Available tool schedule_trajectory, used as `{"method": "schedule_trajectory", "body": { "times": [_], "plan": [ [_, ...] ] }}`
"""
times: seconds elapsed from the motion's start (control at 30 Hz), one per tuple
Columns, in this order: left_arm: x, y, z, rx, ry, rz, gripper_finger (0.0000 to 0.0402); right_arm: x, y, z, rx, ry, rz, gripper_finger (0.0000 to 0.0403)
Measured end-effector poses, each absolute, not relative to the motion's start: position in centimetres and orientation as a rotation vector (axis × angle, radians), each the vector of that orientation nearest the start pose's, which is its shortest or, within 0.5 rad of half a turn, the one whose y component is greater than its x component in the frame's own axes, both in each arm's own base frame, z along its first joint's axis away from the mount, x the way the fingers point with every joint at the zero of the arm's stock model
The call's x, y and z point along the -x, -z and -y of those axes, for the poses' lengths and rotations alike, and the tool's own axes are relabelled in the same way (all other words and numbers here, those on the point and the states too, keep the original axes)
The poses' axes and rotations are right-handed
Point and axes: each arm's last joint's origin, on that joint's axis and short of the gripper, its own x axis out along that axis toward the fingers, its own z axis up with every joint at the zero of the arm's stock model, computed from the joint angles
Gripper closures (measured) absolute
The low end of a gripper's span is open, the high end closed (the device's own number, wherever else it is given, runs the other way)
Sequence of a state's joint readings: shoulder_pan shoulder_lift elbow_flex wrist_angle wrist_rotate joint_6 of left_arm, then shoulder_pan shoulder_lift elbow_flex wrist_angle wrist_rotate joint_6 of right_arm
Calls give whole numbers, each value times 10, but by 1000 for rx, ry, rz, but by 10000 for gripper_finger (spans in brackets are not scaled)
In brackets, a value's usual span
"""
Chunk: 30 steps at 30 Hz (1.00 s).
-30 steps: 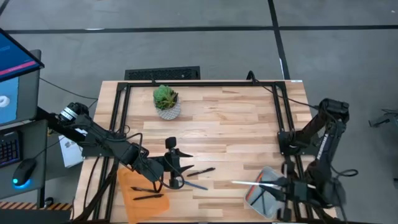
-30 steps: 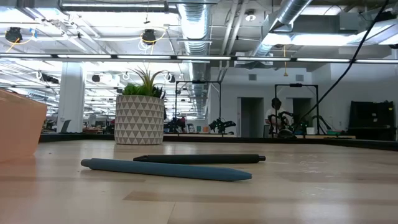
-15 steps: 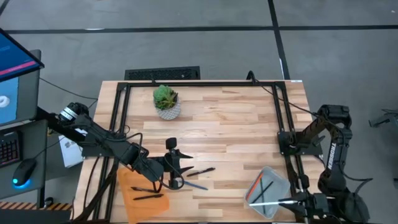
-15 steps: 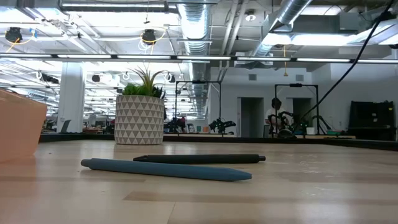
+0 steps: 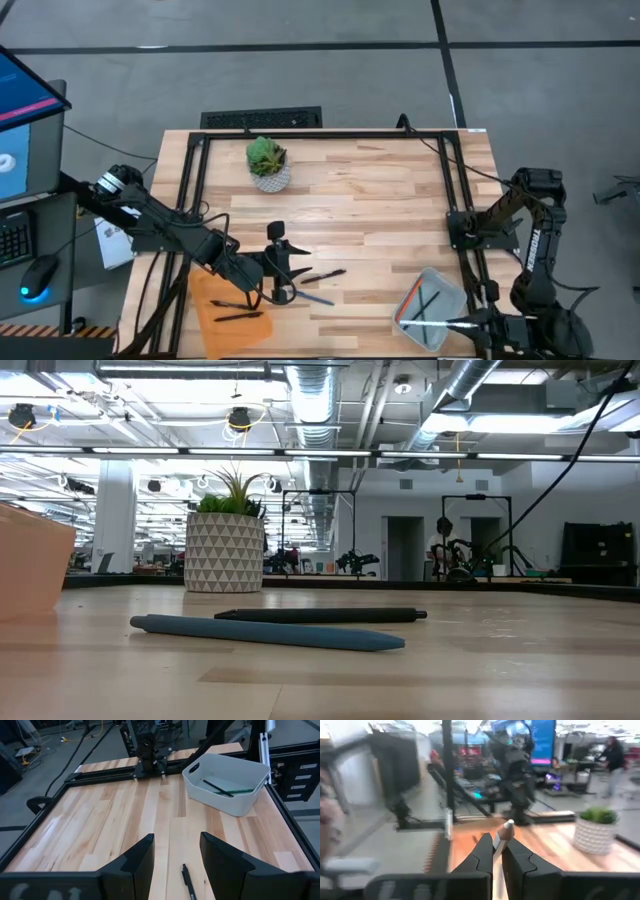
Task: Sort pens & pencils
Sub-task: Put the white pencil into the gray bin
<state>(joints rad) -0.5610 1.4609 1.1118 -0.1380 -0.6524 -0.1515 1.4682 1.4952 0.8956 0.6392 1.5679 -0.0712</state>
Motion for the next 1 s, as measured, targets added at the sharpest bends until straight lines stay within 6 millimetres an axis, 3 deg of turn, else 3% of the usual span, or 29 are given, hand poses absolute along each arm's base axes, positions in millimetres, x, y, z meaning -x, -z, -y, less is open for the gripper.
{"method": "schedule_trajectory", "body": {
  "times": [0.2, 0.47, 0.6, 1.0],
  "plan": [
    [-282, -296, 156, -131, -128, -390, 251, -93, -281, -289, 145, 217, -16, 366],
    [-282, -296, 156, -142, -127, -391, 251, -104, -279, -284, 225, 252, -29, 366],
    [-282, -296, 156, -148, -126, -390, 251, -100, -280, -265, 183, 246, -23, 366],
    [-285, -300, 153, -190, -125, -362, 251, -90, -261, -183, -64, -266, -104, 366]
  ]
}}
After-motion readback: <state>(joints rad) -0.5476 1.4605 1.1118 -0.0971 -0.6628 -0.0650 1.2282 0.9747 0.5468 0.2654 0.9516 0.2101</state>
